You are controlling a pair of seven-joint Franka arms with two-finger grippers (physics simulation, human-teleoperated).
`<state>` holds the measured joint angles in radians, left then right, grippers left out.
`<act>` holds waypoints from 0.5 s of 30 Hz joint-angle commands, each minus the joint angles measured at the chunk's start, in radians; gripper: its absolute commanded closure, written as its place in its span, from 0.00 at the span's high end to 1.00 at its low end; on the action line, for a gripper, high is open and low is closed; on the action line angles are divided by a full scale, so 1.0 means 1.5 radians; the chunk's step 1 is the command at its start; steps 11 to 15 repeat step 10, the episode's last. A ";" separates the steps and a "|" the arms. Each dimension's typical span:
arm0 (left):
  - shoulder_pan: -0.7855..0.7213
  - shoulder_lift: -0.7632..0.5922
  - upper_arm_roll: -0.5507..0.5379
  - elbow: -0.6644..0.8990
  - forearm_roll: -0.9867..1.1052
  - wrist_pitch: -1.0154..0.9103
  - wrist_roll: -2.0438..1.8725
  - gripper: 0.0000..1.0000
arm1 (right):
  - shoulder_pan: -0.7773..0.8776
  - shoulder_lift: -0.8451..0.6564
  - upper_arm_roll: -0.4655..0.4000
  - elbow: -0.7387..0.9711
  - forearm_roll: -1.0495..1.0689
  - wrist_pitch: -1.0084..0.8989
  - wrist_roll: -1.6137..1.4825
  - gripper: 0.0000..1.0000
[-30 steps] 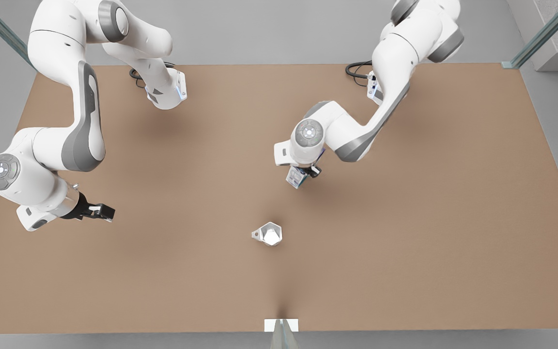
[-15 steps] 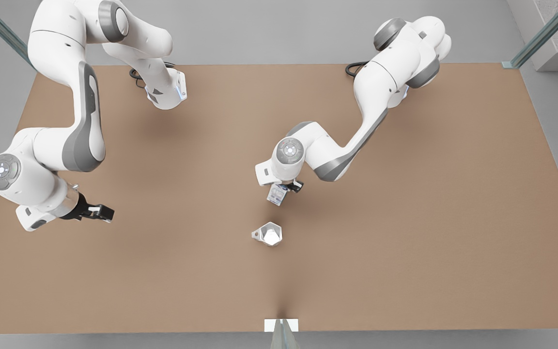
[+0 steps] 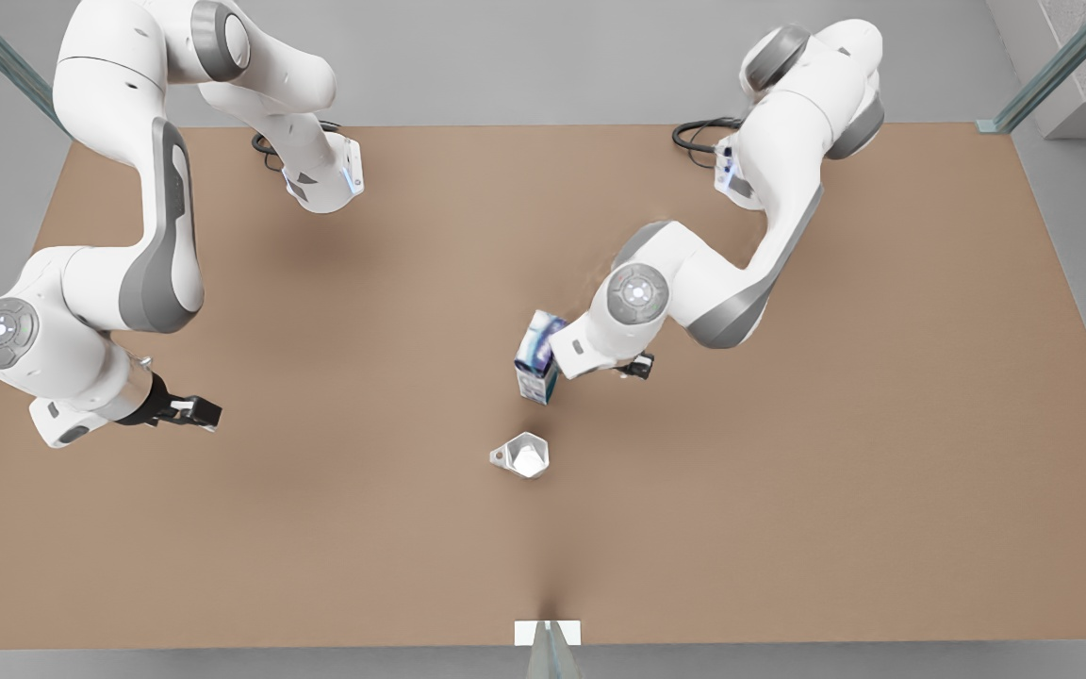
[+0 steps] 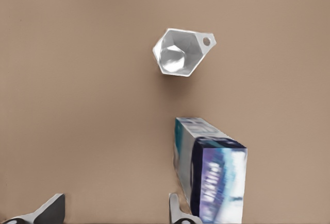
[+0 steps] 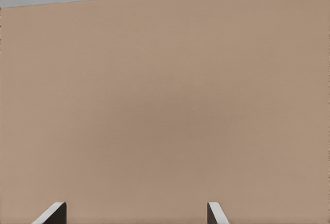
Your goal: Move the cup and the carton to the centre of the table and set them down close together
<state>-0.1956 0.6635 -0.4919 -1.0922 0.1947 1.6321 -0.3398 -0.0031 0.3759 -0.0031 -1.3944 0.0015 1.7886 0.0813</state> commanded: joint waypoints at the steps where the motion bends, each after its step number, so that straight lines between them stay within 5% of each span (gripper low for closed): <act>1: 0.041 -0.013 0.009 0.000 -0.004 -0.002 0.004 1.00 | 0.001 0.000 0.000 0.000 0.000 0.000 0.000 1.00; 5: 0.096 -0.188 0.184 -0.075 -0.012 -0.004 0.094 1.00 | -0.008 -0.006 -0.001 0.001 0.000 -0.006 -0.001 1.00; 8: 0.094 -0.281 0.198 -0.148 -0.013 0.000 0.106 1.00 | -0.026 -0.010 -0.003 0.006 0.000 -0.015 -0.010 1.00; 15: 0.094 -0.299 0.197 -0.179 -0.014 0.004 0.108 1.00 | -0.028 -0.010 -0.003 0.012 -0.002 -0.016 -0.030 1.00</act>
